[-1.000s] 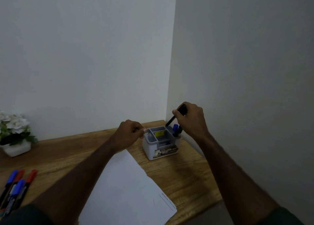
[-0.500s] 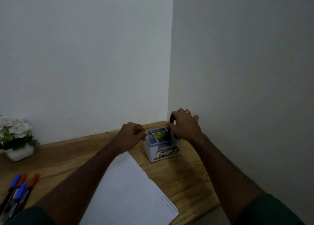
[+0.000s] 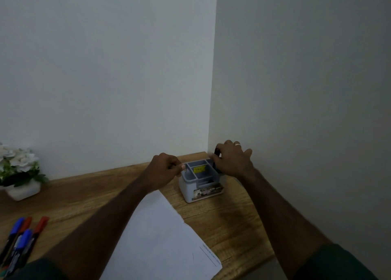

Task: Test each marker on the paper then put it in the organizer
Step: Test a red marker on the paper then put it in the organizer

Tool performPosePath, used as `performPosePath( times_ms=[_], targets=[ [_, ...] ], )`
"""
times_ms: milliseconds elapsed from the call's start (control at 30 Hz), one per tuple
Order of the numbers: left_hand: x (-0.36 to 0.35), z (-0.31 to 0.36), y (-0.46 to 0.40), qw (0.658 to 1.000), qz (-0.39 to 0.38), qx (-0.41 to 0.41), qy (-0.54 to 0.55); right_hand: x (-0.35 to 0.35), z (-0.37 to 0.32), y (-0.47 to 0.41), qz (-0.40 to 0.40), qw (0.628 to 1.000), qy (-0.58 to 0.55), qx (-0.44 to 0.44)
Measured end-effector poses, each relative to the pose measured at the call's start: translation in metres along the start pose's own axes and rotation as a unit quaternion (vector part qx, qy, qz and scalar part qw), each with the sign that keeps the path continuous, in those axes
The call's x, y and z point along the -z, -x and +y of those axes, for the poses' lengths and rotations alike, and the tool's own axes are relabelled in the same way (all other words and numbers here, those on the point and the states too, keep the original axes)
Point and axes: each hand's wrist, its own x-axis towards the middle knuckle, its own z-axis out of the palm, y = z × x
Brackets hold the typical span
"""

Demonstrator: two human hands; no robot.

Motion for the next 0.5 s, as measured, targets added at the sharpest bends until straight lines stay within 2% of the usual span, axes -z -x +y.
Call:
performPosePath(
  times_ms=[100,200,367,500],
  targets=[
    [0.002,0.000,0.002,1.000,-0.001,0.001,-0.007,-0.008,0.000,0.002,-0.060,0.998,0.018,-0.017],
    [0.008,-0.001,0.004,1.000,0.002,0.002,-0.013,-0.006,-0.001,0.004,-0.051,0.998,0.046,-0.011],
    [0.024,-0.003,0.016,1.000,0.013,0.012,-0.021,0.002,-0.024,0.011,0.115,0.993,0.003,0.027],
    [0.046,-0.013,0.040,0.999,0.025,0.038,-0.029,-0.009,-0.070,0.024,0.167,0.980,-0.042,0.096]
  ],
)
